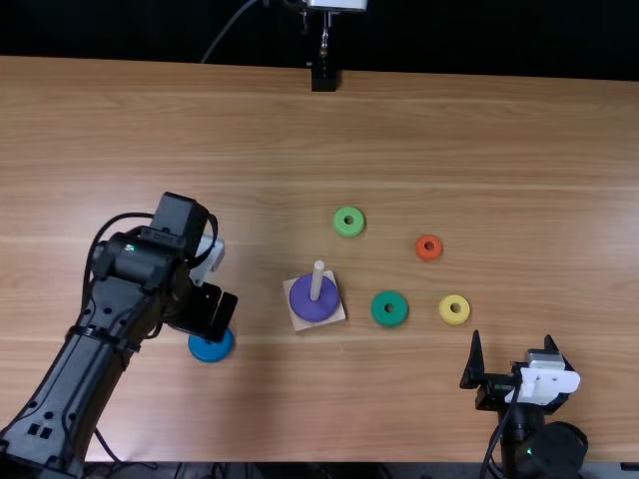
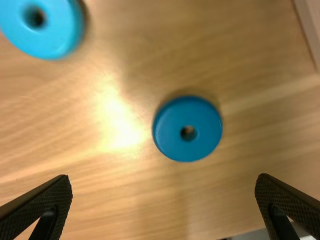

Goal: Build the Hanoi tower: stack the rings onto the peg from bottom to top in this color order: purple, dark blue, light blue, dark green, light green, yellow, orange.

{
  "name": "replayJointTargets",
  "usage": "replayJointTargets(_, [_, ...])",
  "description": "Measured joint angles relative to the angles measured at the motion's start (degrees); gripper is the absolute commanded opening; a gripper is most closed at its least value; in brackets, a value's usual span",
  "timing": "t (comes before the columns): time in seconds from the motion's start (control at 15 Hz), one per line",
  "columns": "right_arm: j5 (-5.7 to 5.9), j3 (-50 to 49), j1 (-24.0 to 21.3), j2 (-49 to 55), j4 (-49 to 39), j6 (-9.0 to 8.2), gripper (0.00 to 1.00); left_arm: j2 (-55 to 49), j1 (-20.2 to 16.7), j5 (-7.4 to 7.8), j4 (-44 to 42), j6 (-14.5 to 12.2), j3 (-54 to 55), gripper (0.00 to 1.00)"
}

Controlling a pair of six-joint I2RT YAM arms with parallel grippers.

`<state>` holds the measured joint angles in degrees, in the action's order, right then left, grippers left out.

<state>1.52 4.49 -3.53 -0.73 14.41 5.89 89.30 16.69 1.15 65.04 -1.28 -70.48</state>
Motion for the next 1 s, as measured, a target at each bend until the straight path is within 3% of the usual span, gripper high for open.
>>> replayJointTargets(0.2, [-0.02,0.0,0.0,0.0,0.0,-0.02,1.0,-0.1,2.1,0.5,-2.5,0.0,4.6,1.0])
replayJointTargets(0.4, [0.0,0.0,0.0,0.0,0.0,0.0,1.0,-3.4,2.1,0.5,-11.8,0.3,11.4,1.0])
replayJointTargets(0.67, [-0.02,0.0,0.0,0.0,0.0,0.0,1.0,-11.1,2.1,0.59,-24.9,4.7,18.4,1.0])
replayJointTargets(1.0, [0.0,0.0,0.0,0.0,0.0,-0.02,1.0,-12.4,2.1,0.83,-26.2,6.7,24.5,1.0])
